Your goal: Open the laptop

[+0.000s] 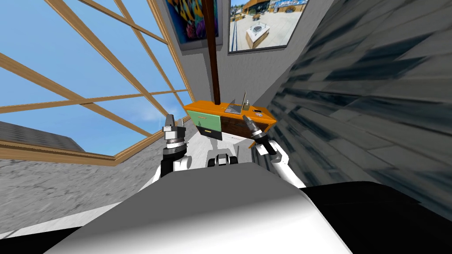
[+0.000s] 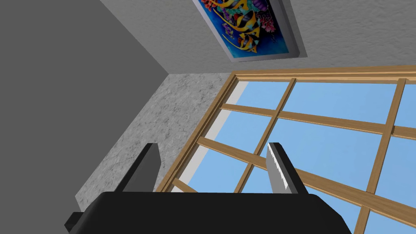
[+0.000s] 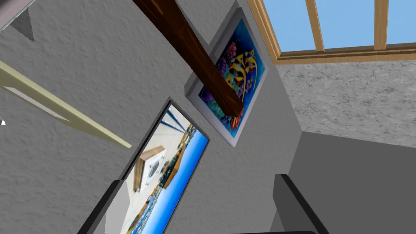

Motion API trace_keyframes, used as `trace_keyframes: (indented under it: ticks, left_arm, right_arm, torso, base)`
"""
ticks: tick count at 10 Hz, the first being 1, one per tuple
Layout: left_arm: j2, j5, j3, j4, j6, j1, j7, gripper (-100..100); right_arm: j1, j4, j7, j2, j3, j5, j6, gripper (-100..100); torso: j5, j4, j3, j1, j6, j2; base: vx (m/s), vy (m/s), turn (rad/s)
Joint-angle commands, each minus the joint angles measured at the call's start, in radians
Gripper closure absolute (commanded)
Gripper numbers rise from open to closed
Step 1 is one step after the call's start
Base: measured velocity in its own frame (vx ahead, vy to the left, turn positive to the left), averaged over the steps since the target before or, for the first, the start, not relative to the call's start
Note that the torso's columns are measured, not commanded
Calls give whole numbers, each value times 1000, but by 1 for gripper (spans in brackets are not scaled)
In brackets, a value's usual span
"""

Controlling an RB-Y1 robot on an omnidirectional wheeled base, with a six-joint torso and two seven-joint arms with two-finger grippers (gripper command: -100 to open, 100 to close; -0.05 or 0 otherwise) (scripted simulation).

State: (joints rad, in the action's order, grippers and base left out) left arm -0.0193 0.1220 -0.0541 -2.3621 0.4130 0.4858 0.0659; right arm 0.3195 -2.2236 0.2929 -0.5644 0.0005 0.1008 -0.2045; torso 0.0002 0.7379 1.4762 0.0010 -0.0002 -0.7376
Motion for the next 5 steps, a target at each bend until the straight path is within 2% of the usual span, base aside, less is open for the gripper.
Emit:
trace_keyframes:
  ticks: [1, 2, 3, 4, 5]
  left_arm:
    - [0, 0, 0, 0, 0, 0, 0, 0]
    - [0, 0, 0, 0, 0, 0, 0, 0]
    - [0, 0, 0, 0, 0, 0, 0, 0]
    - [0, 0, 0, 0, 0, 0, 0, 0]
    - [0, 0, 0, 0, 0, 0, 0, 0]
  right_arm:
    - [-25, 24, 51, -70, 3, 7, 50, -100]
    - [-40, 40, 80, -99, 5, 10, 80, -100]
    - [-40, 40, 80, -122, 5, 10, 80, -100]
    - [-56, 57, 109, -157, 6, 14, 110, -100]
    - [-56, 57, 109, -168, 6, 14, 110, -100]
  torso:
    - [0, 0, 0, -1, 0, -1]
    - [0, 0, 0, -1, 0, -1]
    - [0, 0, 0, -1, 0, 0]
    - [0, 0, 0, -1, 1, -1]
    - [0, 0, 0, -1, 0, -1]
  base:
    - [26, 32, 51]
    - [32, 42, 101]
    - [24, 32, 28]
    - [27, 32, 42]
    - [20, 27, 27]
